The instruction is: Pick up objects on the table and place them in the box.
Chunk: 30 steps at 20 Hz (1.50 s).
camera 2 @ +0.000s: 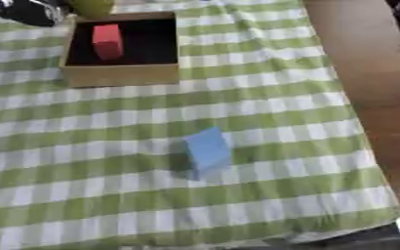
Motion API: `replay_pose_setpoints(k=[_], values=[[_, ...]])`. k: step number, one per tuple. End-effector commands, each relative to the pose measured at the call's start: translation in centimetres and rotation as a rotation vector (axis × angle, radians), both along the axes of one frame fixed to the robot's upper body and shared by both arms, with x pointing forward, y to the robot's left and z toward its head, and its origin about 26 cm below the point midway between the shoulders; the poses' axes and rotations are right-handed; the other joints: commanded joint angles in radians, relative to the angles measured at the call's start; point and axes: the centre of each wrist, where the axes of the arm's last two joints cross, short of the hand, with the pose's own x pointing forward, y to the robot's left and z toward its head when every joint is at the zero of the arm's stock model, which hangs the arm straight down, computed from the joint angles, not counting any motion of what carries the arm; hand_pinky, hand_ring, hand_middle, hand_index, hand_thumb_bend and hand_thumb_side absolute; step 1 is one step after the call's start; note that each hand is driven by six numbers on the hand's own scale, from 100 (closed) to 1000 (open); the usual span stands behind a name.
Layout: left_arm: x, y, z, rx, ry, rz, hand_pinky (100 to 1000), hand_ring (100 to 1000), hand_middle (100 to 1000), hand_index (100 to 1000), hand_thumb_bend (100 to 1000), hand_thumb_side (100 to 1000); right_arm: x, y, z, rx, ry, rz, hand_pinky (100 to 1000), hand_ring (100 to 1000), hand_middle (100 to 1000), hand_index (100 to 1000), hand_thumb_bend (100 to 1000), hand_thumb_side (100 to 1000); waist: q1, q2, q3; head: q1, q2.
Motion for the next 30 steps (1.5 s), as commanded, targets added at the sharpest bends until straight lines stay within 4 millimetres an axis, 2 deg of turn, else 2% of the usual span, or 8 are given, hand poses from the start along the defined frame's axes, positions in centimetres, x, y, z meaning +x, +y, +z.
replay_pose_setpoints(k=[1,7,8,9,16,19,25,30], values=[[1.2,1.0,0.6,0.000,-0.060,0.051,570,594,517,659,100,100,-0.3,-0.1,1.2,-0.023,-0.041,0.004,1000,871,620,901,100,574,-0.013,-0.002,-0.003,0.009,-0.018],[2.8,1.7,-1.5,0.025,-0.020,0.058,603,617,542,672,100,100,-0.3,0.0,1.2,-0.019,-0.035,0.007,1000,872,620,902,100,576,-0.014,0.003,-0.006,0.014,-0.023],[3.0,1.8,-1.8,0.031,-0.010,0.054,610,621,547,676,165,100,-0.3,0.0,1.1,-0.018,-0.034,0.007,1000,872,620,902,100,578,-0.014,0.003,-0.006,0.014,-0.023],[3.1,1.8,-2.1,0.037,-0.001,0.050,615,626,552,679,104,100,-0.3,0.0,1.1,-0.017,-0.033,0.006,1000,872,620,902,100,576,-0.015,0.003,-0.007,0.015,-0.023],[3.9,2.1,-4.0,0.060,0.061,0.052,674,704,626,768,143,100,-0.3,0.0,1.1,-0.012,-0.030,0.008,1000,873,620,903,100,577,-0.018,0.005,-0.009,0.016,-0.026],[4.1,2.1,-4.3,0.067,0.076,0.067,799,823,769,886,212,100,-0.3,0.0,1.0,-0.011,-0.027,0.010,1000,873,620,903,100,577,-0.019,0.005,-0.009,0.018,-0.026],[4.2,2.5,-4.0,0.093,0.088,0.153,904,915,851,939,443,224,-0.3,0.1,0.9,-0.007,-0.021,0.011,1000,873,619,903,100,579,-0.018,0.002,-0.008,0.015,-0.025],[3.9,2.5,-3.3,0.102,0.069,0.180,905,920,853,939,442,210,-0.3,0.1,0.8,-0.006,-0.015,0.012,1000,872,619,903,100,579,-0.019,-0.001,-0.006,0.012,-0.021]])
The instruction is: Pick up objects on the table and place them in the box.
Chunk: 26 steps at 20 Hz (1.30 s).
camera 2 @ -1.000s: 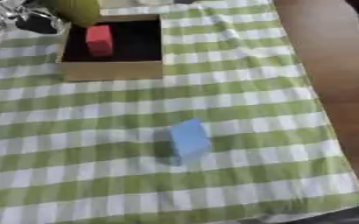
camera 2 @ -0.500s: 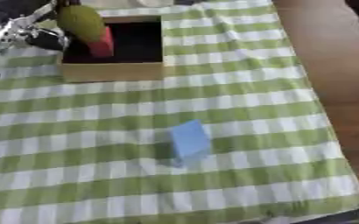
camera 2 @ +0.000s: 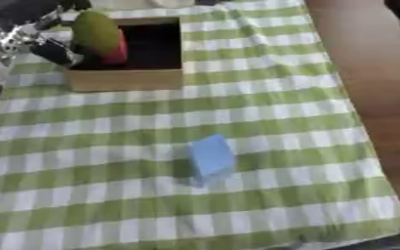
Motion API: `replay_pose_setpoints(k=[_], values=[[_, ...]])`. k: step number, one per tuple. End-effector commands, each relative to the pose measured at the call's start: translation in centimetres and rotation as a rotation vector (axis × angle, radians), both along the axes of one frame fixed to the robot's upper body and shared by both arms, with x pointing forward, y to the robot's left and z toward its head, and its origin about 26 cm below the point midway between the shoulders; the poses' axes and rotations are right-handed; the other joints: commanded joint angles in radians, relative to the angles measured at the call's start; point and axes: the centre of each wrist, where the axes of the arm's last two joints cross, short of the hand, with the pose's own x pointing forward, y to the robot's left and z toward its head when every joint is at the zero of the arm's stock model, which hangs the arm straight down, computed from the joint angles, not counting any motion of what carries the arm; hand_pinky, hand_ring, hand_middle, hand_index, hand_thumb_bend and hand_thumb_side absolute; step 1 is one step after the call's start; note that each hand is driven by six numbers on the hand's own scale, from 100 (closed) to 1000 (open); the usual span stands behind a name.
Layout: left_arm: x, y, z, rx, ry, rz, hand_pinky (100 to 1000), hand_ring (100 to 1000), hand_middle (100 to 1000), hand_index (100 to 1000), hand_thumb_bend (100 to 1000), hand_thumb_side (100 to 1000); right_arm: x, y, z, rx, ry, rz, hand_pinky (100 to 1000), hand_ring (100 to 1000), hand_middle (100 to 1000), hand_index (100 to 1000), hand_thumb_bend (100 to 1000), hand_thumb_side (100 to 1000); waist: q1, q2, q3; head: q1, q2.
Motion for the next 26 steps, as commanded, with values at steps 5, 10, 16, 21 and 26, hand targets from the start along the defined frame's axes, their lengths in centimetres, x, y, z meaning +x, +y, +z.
replay_pose_setpoints(k=[5,10,16,21,26], values=[[-1.0,0.2,3.7,-0.017,-0.089,-0.006,891,912,841,925,357,198,-0.4,-0.2,0.9,-0.013,-0.027,0.000,1000,872,619,901,100,577,-0.019,-0.020,0.004,-0.009,0.005],[-3.2,-0.8,6.3,-0.083,-0.135,-0.110,867,896,824,915,185,189,-0.4,-0.3,1.6,-0.035,-0.061,-0.004,1000,872,621,899,100,565,-0.027,-0.033,0.011,-0.018,0.021],[-5.7,-2.8,8.1,-0.139,-0.083,-0.248,843,879,803,896,113,216,-0.2,-0.1,2.7,-0.046,-0.116,0.010,996,870,621,896,100,561,-0.037,-0.042,0.020,-0.023,0.025],[-5.9,-3.3,8.2,-0.136,-0.041,-0.277,835,871,793,889,100,201,-0.2,-0.1,2.5,-0.038,-0.099,0.006,999,871,621,897,100,564,-0.036,-0.038,0.019,-0.021,0.026],[-6.5,-3.3,9.1,-0.171,-0.071,-0.290,814,855,779,883,100,134,-0.2,-0.1,2.6,-0.041,-0.096,0.003,997,871,621,897,100,561,-0.034,-0.037,0.017,-0.025,0.027]])
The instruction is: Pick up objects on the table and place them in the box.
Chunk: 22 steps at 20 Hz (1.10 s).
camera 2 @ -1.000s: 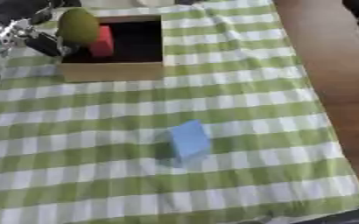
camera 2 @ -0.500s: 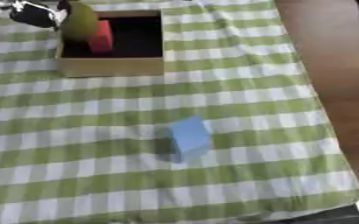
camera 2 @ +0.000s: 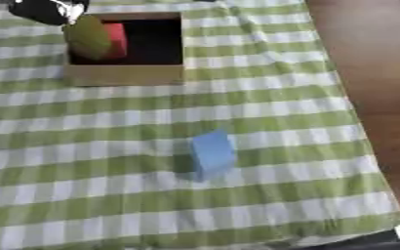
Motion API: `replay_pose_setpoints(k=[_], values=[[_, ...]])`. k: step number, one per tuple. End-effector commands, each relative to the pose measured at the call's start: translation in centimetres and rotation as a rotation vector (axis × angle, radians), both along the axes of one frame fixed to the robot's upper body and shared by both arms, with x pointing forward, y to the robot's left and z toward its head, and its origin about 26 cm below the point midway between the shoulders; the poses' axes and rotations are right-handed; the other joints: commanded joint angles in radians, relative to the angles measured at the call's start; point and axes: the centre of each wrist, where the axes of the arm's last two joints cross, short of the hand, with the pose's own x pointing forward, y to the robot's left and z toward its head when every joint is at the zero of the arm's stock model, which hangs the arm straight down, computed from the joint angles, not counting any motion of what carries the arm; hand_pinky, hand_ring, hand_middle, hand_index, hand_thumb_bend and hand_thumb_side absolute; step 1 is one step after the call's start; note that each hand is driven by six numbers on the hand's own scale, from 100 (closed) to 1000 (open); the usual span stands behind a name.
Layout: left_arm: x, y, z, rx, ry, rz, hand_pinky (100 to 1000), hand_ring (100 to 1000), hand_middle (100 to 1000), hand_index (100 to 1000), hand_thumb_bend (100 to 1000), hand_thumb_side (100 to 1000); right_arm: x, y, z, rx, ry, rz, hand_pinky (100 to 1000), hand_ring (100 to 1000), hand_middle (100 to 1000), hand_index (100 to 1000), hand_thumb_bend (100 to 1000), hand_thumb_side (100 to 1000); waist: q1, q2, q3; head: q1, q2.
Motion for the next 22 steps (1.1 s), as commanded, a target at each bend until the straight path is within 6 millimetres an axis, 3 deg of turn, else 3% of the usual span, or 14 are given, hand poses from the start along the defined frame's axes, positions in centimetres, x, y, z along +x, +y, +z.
replay_pose_setpoints(k=[1,2,7,8,11,12,13,15,18,20,22], values=[[-1.1,0.4,2.2,-0.039,-0.073,-0.004,810,852,777,882,100,247,-0.4,-0.1,1.2,-0.028,-0.034,0.000,996,871,621,896,100,584,-0.012,-0.032,-0.001,-0.005,0.009],[-1.5,0.4,2.6,-0.062,-0.098,-0.012,800,843,772,881,100,110,-0.4,-0.2,1.4,-0.033,-0.043,0.000,993,871,622,895,100,558,-0.014,-0.033,0.000,-0.007,0.011],[-5.5,0.9,4.6,-0.263,-0.228,-0.151,782,821,759,867,100,296,-0.4,-0.3,3.2,-0.091,-0.133,0.003,976,870,626,888,100,541,-0.023,-0.036,0.009,-0.019,0.013],[-6.3,1.2,4.9,-0.303,-0.245,-0.175,773,812,751,859,100,385,-0.4,-0.3,3.7,-0.107,-0.157,0.002,968,870,627,885,100,535,-0.025,-0.036,0.011,-0.022,0.013],[-9.0,2.1,5.2,-0.423,-0.286,-0.239,759,802,743,852,100,478,-0.5,-0.4,5.3,-0.177,-0.239,-0.005,953,869,632,879,100,526,-0.035,-0.036,0.017,-0.033,0.013],[-9.9,2.5,5.2,-0.457,-0.299,-0.250,754,799,742,850,100,502,-0.6,-0.4,5.9,-0.215,-0.267,-0.008,941,871,633,875,100,454,-0.039,-0.036,0.020,-0.038,0.013],[-10.8,2.7,5.2,-0.487,-0.314,-0.264,753,799,741,850,100,509,-0.7,-0.4,6.3,-0.259,-0.294,-0.010,940,871,638,874,100,468,-0.043,-0.036,0.022,-0.040,0.013],[-12.4,3.2,5.1,-0.548,-0.340,-0.296,747,795,739,848,100,543,-0.8,-0.4,7.2,-0.373,-0.338,-0.017,926,874,648,870,100,378,-0.052,-0.035,0.026,-0.047,0.013],[-12.9,4.4,4.2,-0.662,-0.356,-0.321,736,792,737,843,100,571,-0.8,-0.8,8.3,-0.536,-0.389,-0.048,903,881,678,866,100,155,-0.063,-0.035,0.031,-0.049,0.013],[-12.8,5.3,3.2,-0.738,-0.362,-0.326,731,792,741,843,100,566,-0.5,-1.1,8.9,-0.650,-0.424,-0.073,889,887,708,868,100,100,-0.070,-0.035,0.033,-0.051,0.013],[-12.6,6.2,1.8,-0.799,-0.357,-0.319,728,792,741,842,100,565,-0.3,-1.4,9.3,-0.769,-0.455,-0.099,878,889,731,870,100,100,-0.076,-0.033,0.034,-0.055,0.013]])
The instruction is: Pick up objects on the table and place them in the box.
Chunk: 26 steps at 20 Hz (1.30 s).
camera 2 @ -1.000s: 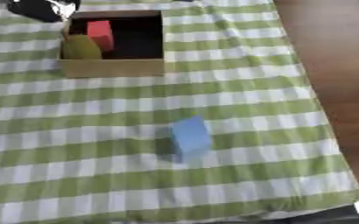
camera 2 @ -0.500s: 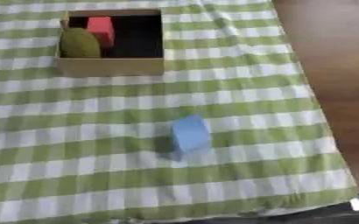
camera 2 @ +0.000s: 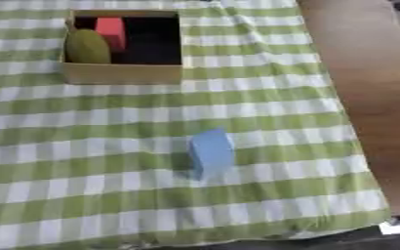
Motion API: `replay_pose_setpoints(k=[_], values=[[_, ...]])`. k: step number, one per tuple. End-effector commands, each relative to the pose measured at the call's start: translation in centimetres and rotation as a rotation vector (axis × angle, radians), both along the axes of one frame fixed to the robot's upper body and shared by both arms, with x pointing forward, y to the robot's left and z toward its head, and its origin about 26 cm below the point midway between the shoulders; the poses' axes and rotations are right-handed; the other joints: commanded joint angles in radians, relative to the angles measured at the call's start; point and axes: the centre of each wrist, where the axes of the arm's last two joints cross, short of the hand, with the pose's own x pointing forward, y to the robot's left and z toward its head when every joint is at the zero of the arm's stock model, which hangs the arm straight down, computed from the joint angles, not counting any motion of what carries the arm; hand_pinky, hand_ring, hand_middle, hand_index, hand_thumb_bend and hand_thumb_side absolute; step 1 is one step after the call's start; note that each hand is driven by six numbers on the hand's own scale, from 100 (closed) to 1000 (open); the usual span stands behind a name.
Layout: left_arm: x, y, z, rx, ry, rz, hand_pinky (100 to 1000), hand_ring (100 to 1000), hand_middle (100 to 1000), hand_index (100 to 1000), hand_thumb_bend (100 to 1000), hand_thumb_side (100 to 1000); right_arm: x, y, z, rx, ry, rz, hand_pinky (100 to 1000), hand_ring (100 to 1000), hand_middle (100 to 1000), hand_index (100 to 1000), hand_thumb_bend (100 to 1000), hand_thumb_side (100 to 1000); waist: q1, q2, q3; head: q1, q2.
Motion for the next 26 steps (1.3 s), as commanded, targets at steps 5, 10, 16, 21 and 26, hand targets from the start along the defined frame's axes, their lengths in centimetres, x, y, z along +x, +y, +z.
replay_pose_setpoints(k=[5,10,16,21,26], values=[[-0.3,2.8,-2.6,-0.182,-0.023,-0.026,720,788,737,833,100,570,-0.1,-0.2,1.3,-0.443,-0.138,-0.098,872,909,784,879,100,182,-0.027,-0.027,0.012,-0.009,0.005],[-0.2,3.3,-4.4,-0.248,-0.005,-0.039,716,787,734,832,100,573,-0.7,1.8,0.4,-0.669,-0.174,-0.062,885,932,819,893,100,404,-0.036,-0.023,0.025,-0.009,-0.004],[-0.2,3.2,-5.4,-0.265,0.031,-0.047,711,785,731,831,100,575,-0.5,3.9,-0.8,-0.799,-0.148,-0.018,907,950,829,910,100,556,-0.036,-0.019,0.036,-0.014,-0.019],[-0.1,2.9,-5.8,-0.267,0.059,-0.057,709,784,728,829,100,575,-0.1,5.2,-1.6,-0.844,-0.085,-0.010,924,962,832,932,100,628,-0.033,-0.017,0.036,-0.017,-0.015],[-0.1,2.7,-6.1,-0.265,0.084,-0.064,708,783,725,828,100,576,0.7,6.5,-2.1,-0.847,-0.004,0.007,940,969,809,941,100,597,-0.029,-0.019,0.035,-0.022,-0.007]])
